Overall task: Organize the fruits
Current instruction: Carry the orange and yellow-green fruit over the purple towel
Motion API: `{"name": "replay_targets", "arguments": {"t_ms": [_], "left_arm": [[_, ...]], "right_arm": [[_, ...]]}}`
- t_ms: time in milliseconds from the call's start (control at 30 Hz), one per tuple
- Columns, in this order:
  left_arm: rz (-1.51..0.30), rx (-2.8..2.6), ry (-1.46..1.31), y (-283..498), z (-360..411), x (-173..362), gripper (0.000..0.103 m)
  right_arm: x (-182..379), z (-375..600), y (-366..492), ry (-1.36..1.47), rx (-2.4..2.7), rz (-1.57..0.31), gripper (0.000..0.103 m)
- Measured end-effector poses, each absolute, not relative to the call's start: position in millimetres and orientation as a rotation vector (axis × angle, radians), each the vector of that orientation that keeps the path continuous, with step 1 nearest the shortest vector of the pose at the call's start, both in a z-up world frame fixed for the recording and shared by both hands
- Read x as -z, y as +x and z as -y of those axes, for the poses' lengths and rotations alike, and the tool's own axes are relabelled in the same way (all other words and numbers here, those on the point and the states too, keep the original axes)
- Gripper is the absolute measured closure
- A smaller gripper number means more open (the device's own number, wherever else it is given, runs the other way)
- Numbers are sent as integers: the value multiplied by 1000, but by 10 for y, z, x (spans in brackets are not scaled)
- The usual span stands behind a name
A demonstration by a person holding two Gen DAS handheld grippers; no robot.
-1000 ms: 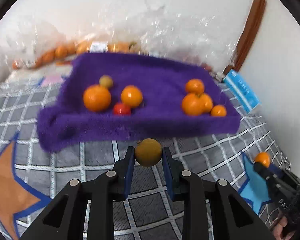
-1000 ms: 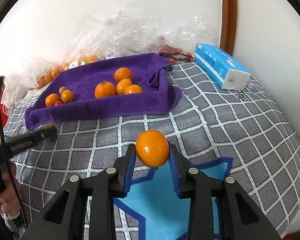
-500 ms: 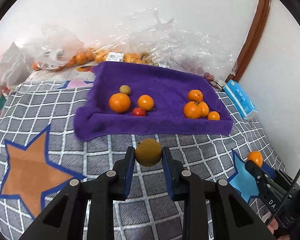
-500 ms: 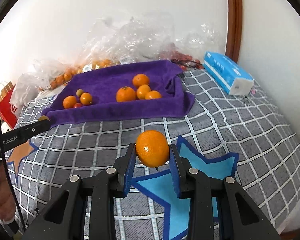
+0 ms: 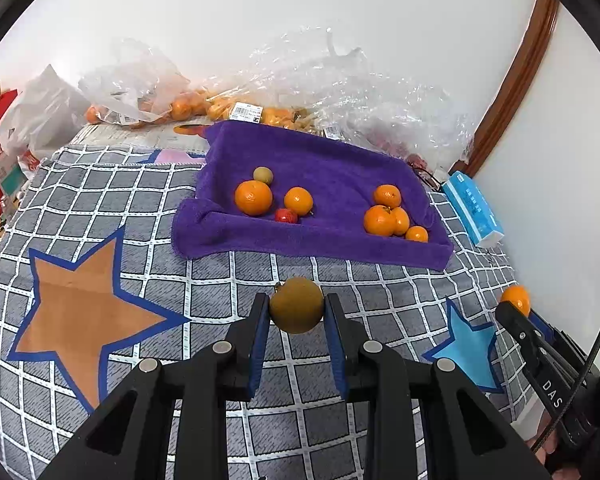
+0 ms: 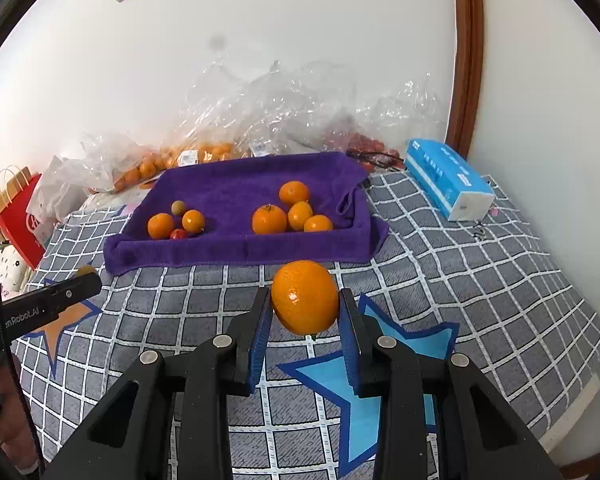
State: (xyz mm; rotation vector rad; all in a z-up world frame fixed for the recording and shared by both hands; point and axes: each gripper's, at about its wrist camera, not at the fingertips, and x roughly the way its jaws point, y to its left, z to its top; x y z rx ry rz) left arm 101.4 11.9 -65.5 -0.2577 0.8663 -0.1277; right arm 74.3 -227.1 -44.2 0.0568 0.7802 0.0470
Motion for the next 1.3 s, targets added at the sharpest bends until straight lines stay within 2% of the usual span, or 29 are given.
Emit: {"name": "replay_targets", "arguments": {"t_ms": [1300], "left_arm": [[-850, 144, -267, 1330, -275, 370, 77]], "right_arm": [[165, 2085, 1143, 61, -41, -753, 70]]}}
